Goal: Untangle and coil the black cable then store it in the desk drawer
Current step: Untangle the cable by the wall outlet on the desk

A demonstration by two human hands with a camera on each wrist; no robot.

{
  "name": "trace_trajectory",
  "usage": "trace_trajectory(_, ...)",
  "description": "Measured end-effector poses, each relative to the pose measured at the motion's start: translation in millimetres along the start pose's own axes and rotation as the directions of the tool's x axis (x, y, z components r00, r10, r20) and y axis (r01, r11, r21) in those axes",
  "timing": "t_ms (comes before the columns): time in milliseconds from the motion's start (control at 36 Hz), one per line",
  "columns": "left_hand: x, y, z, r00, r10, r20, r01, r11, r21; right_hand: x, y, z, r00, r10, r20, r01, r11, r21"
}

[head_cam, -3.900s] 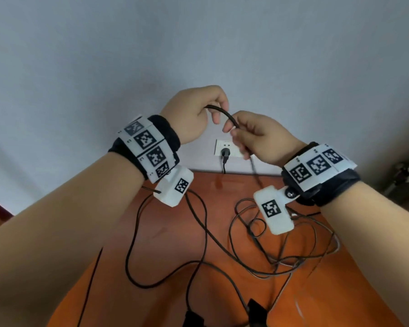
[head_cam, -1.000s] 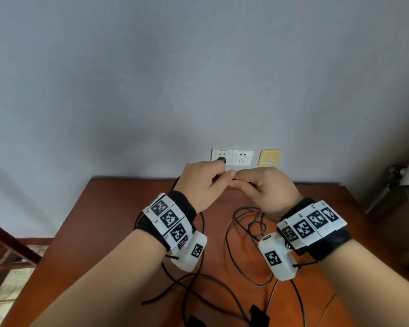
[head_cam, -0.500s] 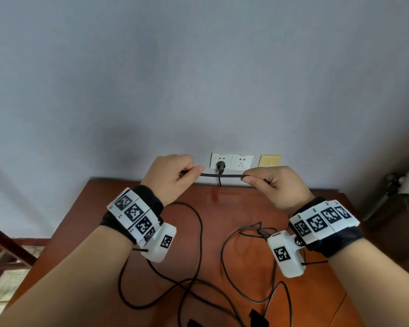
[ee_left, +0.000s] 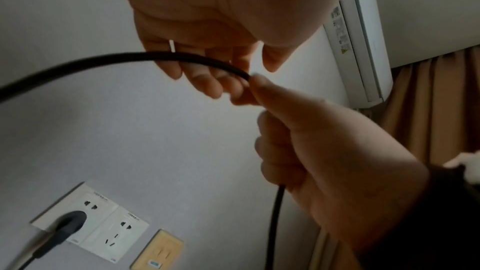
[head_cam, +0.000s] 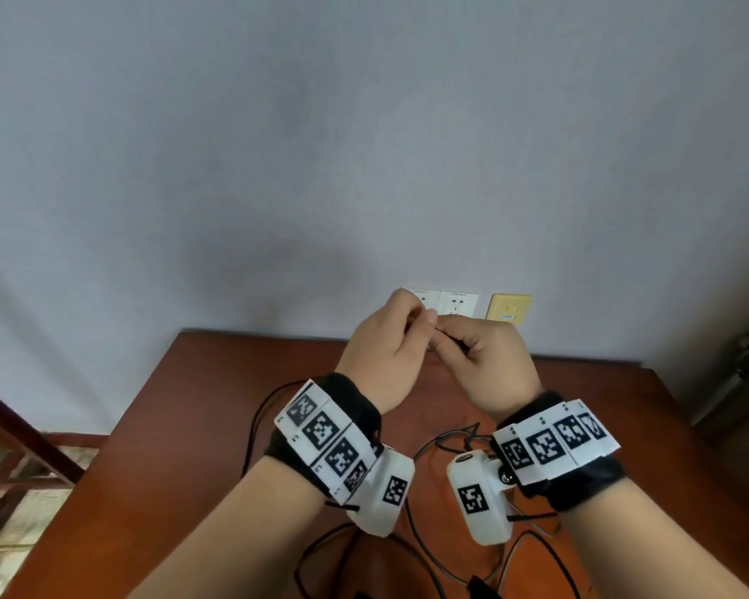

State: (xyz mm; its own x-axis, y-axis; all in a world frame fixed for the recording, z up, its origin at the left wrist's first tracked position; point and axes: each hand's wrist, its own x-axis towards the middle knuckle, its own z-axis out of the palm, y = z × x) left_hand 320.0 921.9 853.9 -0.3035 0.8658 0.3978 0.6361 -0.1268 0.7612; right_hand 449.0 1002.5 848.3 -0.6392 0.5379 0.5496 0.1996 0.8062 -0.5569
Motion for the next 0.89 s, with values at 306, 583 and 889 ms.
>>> trace_trajectory(306,-4.2,-14.4,-14.7,0.983,0.172,-0.064,-0.159,0.973,0.168,-6.9,12.3,-14.6,0.982,-0.049,0.180,0.075,0.987,-0.142)
trace_trajectory(583,-5.2,-41.1,-44.7,0.988,0.055,-0.147,-0.023,0.977,0.212,-16.3,40.2,-35.0,0.985,0.057,0.160,-0.022,0.977,-0.212)
trace_trajectory(889,3.7,-35.0,-24.3,0.982,0.028,-0.188,0.012,0.978,0.208,-10.8,21.6,-16.1,0.998,0.061,0.022,-0.058,0.991,-0.124)
